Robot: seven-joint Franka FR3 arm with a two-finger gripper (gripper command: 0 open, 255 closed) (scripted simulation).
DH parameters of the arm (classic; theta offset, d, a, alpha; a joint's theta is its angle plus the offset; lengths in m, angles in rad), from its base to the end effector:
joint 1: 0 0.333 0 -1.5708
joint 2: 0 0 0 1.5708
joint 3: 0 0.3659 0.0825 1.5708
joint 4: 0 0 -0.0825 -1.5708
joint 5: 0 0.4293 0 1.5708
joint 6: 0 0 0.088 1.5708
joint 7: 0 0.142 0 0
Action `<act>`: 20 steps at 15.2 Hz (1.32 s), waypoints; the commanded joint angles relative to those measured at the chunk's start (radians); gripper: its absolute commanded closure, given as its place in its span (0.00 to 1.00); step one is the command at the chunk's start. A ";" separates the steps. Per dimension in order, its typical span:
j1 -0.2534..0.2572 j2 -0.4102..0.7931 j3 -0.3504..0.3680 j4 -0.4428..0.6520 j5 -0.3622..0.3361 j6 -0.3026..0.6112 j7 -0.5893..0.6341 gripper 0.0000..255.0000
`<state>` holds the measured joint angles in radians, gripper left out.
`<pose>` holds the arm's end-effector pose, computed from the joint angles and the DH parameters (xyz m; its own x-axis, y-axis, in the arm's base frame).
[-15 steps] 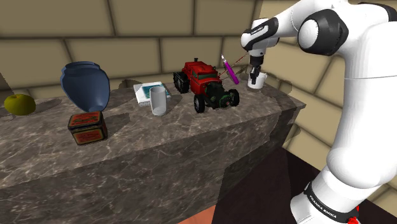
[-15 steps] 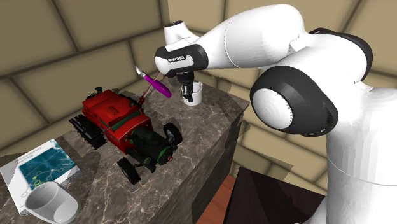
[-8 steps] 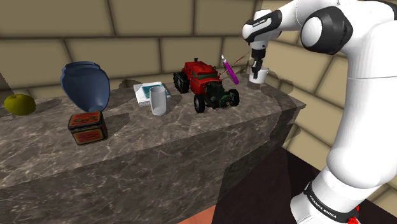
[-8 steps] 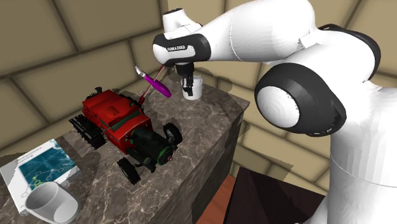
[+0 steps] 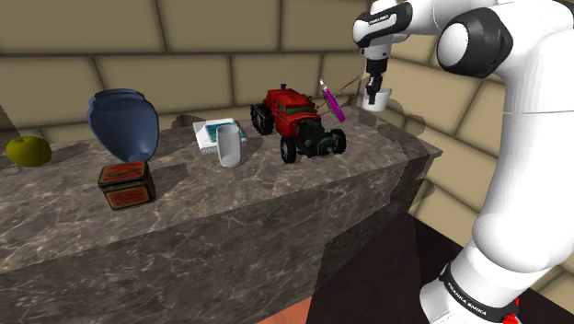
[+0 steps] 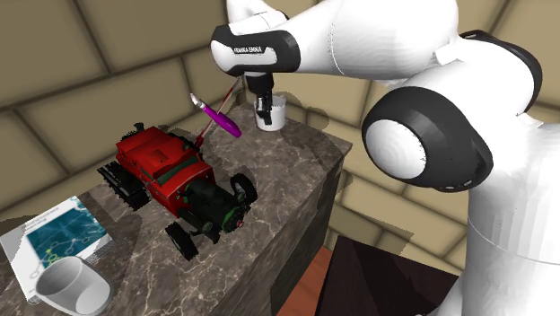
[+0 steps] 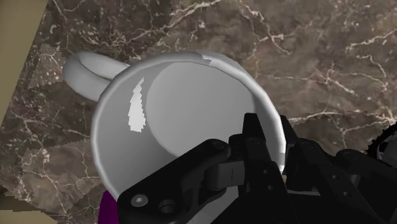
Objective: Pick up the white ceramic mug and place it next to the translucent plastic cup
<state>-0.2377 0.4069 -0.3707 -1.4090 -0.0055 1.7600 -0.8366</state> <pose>0.6248 -0.3848 0.4824 0.9606 0.2451 -0.1310 0.2563 -0.9635 0.0768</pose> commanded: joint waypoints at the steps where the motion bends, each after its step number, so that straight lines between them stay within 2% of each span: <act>1: -0.002 -0.001 -0.001 0.026 0.000 -0.027 -0.003 1.00; 12: -0.017 0.019 -0.003 0.192 0.007 -0.172 -0.019 1.00; 20: 0.141 -0.190 0.040 -0.088 -0.067 -0.112 0.167 1.00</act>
<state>-0.1140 0.2361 -0.3383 -1.4716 -0.0657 1.6424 -0.6951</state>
